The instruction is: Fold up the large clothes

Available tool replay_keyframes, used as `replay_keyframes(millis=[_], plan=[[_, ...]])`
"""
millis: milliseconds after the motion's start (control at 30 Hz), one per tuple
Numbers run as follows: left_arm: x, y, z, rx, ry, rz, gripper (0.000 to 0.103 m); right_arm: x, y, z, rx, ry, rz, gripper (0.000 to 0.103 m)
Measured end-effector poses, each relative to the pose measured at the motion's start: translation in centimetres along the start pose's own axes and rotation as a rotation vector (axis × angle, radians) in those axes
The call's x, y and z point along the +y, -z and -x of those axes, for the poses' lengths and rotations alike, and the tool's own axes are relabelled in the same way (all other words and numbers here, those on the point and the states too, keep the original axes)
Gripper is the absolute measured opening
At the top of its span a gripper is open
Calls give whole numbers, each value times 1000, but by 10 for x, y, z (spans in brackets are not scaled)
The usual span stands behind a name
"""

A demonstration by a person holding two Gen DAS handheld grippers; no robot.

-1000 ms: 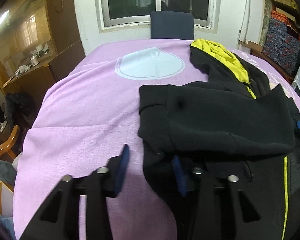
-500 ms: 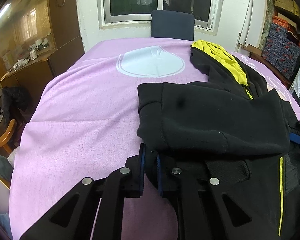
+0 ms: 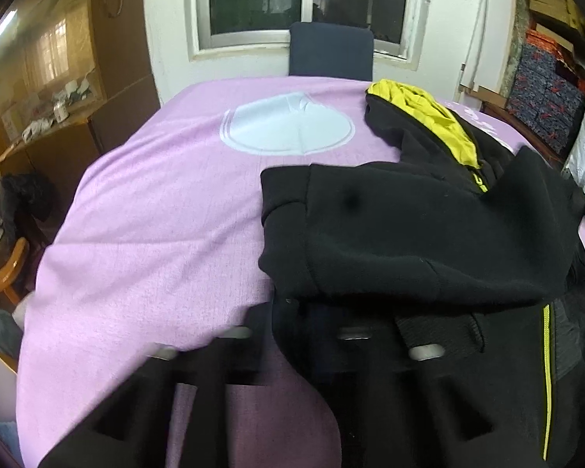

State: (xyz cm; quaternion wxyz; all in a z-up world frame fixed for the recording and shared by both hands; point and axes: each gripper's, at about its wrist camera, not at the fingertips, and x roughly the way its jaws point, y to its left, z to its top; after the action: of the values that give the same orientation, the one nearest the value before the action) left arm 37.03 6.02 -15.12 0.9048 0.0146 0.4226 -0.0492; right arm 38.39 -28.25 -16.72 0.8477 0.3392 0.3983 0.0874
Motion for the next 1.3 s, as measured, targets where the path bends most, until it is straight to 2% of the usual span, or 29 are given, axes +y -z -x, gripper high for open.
replay_keyframes(millis=[100, 200, 233, 333, 367, 433, 467, 567, 667, 733, 800, 900, 1000, 1100, 1133, 1167, 1200, 1267, 1300], plan=[[4, 0, 16, -38, 13, 11, 8, 28, -14, 34, -72, -63, 45, 6], [2, 3, 34, -58, 47, -19, 8, 34, -18, 64, -136, -76, 64, 6], [0, 5, 37, -56, 56, -37, 8, 31, -16, 65, -135, -59, 68, 6], [-4, 11, 29, 1, 50, -83, 9, 2, -2, 48, -79, 100, 85, 7], [-4, 13, 24, 27, 33, -85, 9, -18, 5, 29, -3, 153, 64, 7], [-1, 16, 18, 60, 39, -74, 9, -44, 13, 8, 78, 157, 12, 11], [0, 16, 20, 58, 46, -70, 10, -54, 17, 6, 83, 144, -17, 18], [2, 18, 35, 25, 57, -70, 10, -58, 18, 22, 43, 122, -12, 24], [4, 19, 54, -27, 93, -55, 10, -50, 13, 43, -14, 148, 48, 26], [-1, 15, 66, -55, 146, -47, 10, -49, 11, 55, -49, 148, 66, 26], [-17, 0, 70, -64, 200, -58, 10, -46, 8, 58, -63, 121, 78, 26], [-53, -18, 60, -54, 227, -115, 10, -35, 4, 46, -38, 90, 108, 21], [-85, -27, 32, -17, 173, -179, 13, -22, 2, 26, -12, 76, 134, 20], [-85, -25, -10, 75, 99, -167, 13, -15, -1, -3, 36, 67, 134, 19], [-79, -24, -15, 68, 109, -144, 13, -13, -2, -13, 58, 63, 134, 19], [-74, -24, -15, 63, 112, -132, 11, -12, -3, -25, 80, 69, 139, 19], [-69, -25, -17, 66, 78, -123, 3, -11, -3, -36, 93, 86, 148, 19], [-60, -26, -21, 58, 65, -98, 3, -12, -3, -54, 110, 106, 166, 5], [-54, -24, -20, 53, 67, -86, 3, -11, -4, -58, 92, 118, 179, 1]])
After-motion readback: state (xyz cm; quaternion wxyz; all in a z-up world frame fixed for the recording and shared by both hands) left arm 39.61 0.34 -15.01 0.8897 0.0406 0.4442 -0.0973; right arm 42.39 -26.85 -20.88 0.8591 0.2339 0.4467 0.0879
